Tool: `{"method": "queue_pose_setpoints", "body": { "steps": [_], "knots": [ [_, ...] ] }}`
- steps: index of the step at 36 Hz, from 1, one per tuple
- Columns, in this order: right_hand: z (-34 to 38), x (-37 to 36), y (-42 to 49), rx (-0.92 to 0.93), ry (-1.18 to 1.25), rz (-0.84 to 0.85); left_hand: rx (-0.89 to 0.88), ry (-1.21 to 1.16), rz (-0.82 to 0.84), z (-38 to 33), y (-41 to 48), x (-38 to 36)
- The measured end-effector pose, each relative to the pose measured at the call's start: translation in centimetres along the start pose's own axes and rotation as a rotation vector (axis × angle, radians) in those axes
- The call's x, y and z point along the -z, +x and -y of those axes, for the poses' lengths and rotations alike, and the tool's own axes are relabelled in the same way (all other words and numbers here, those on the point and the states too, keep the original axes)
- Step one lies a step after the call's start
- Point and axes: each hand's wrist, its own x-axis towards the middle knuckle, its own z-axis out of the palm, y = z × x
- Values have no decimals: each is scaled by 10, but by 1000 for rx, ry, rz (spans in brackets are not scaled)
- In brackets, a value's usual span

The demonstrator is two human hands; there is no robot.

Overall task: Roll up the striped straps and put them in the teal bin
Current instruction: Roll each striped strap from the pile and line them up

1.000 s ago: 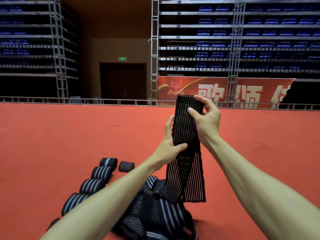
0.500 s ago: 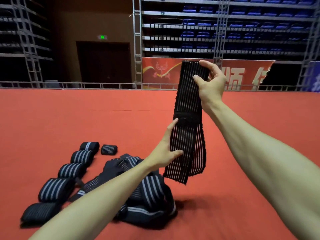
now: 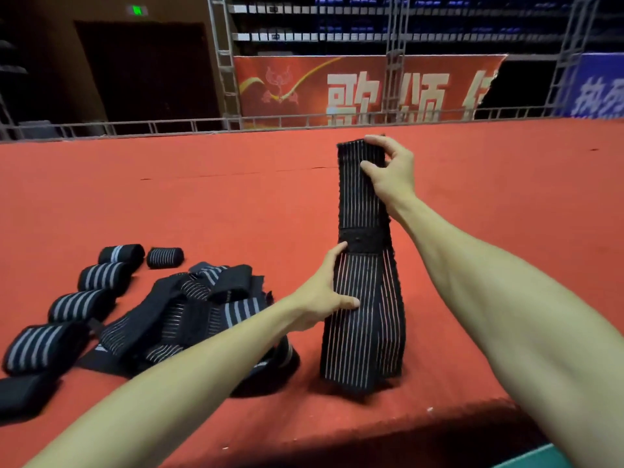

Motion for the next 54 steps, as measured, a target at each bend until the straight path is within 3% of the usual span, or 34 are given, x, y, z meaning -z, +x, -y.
{"method": "queue_pose_setpoints", "body": {
  "steps": [6,11,16,21,30,37,41,44,50,54],
  "knots": [
    [-71,9,-1,-115,11,74,110,94,-50,38,34,-7],
    [-118,10,9,-206,20,86,104,506,-41,54,59,0],
    [-152,3,10,-254,-1,68,153,595,8,59,73,7],
    [-166,-3,5,-286,1,68,177,589,10,68,71,10],
    [-173,0,9,-319,-66,-14,272,238,64,68,63,12],
    [-166,6,10,-328,-44,-66,300,180,83,72,63,-6],
    [-159,9,12,-319,-16,-82,270,186,2,74,69,-6],
    [-157,11,13,-312,-19,-82,229,278,-38,74,69,-4],
    [-161,6,6,-310,-30,-60,121,624,46,68,51,-11],
    [-162,0,2,-320,-29,-65,90,661,-17,67,47,-16]
  ]
}}
